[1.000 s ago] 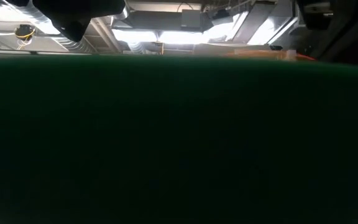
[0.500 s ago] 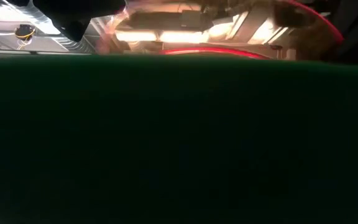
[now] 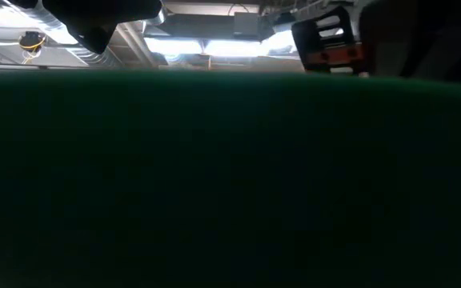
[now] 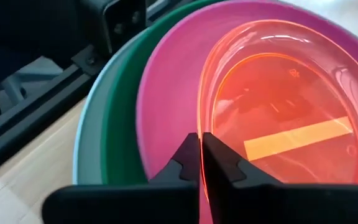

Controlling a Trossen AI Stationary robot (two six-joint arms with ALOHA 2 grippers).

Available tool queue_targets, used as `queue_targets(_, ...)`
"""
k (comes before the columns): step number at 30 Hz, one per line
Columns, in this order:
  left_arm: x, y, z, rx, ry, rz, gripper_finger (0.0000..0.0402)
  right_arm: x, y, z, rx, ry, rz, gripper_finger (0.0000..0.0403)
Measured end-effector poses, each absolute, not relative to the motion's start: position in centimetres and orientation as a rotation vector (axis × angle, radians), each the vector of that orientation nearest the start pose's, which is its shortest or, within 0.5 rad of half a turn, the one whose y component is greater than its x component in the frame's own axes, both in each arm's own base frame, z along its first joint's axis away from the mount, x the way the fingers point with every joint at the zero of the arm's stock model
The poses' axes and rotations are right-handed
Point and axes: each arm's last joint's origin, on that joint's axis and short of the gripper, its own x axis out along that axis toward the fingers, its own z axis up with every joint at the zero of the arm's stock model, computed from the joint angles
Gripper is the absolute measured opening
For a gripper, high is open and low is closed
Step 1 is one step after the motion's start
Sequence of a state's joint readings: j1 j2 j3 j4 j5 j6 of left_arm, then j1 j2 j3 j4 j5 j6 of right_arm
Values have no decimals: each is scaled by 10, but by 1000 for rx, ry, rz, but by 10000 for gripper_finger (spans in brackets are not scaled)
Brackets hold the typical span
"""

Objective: Stack plastic plates
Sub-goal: Stack the orange plate on top of the pink plate, then stack the light pink plate on top of the orange plate

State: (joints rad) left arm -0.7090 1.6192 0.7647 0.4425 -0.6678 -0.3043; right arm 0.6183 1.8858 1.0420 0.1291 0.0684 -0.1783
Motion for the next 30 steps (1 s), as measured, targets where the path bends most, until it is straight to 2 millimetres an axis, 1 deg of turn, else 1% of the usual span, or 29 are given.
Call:
queue_targets(2,256,-196,186,-40,320,8,94,314,219,149,-390,632,574,16)
queue_targets(6,256,-196,186,-40,320,8,94,314,218,148,-380,642,551,58)
queue_targets(9,256,-196,186,-41,319,8,94,313,218,153,-364,636,544,88)
queue_targets(12,256,-196,186,-50,316,9,94,312,217,160,-309,642,523,104)
queue_targets(15,256,-196,186,-52,314,8,94,307,214,174,-228,655,497,107)
queue_targets(17,257,-195,186,-49,314,10,94,300,213,183,-197,682,488,106)
queue_targets(23,259,-192,186,-55,313,24,94,276,213,203,-235,731,405,96)
queue_targets(27,259,-192,186,-56,314,24,94,259,209,208,-248,791,306,88)
queue_targets(30,259,-192,186,-55,314,24,94,248,196,207,-229,816,198,83)
